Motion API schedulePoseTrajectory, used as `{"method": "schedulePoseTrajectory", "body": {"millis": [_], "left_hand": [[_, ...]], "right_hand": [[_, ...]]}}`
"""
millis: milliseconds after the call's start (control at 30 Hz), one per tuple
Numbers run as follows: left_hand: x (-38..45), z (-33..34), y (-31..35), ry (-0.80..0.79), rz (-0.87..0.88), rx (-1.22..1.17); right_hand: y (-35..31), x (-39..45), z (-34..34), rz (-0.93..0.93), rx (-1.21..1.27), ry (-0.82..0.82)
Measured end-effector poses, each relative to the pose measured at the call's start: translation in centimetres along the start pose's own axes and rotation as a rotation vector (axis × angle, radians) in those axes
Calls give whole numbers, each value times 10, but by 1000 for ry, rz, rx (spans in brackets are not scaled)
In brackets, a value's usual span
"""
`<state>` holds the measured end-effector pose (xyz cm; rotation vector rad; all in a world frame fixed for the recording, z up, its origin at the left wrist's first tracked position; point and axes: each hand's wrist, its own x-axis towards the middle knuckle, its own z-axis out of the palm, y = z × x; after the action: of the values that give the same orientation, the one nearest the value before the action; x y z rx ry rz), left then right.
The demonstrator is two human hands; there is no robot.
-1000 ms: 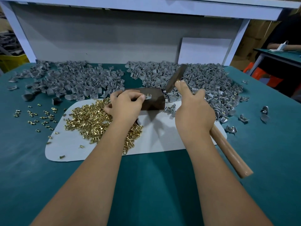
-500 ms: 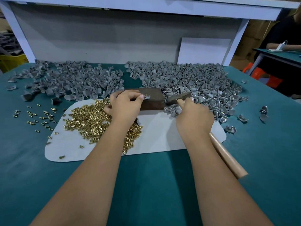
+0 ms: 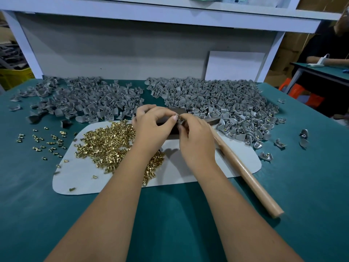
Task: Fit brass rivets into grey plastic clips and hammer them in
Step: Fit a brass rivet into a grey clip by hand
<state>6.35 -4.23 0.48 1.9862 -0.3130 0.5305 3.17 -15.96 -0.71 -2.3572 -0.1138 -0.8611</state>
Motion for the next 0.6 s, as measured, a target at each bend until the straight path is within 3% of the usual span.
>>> {"method": "schedulePoseTrajectory", "body": {"millis": [100, 300, 467, 600], "left_hand": [[0, 1, -1, 10, -16, -13], [3, 1, -3, 145, -134, -20], [6, 2, -8, 127, -165, -36], [9, 3, -9, 120, -141, -12]], "right_hand": [[0, 0, 2, 41, 70, -15], [-7, 20, 2, 68, -26, -33], [-9, 83, -3, 380, -7, 160], [-24, 58, 26, 288, -71, 159]]}}
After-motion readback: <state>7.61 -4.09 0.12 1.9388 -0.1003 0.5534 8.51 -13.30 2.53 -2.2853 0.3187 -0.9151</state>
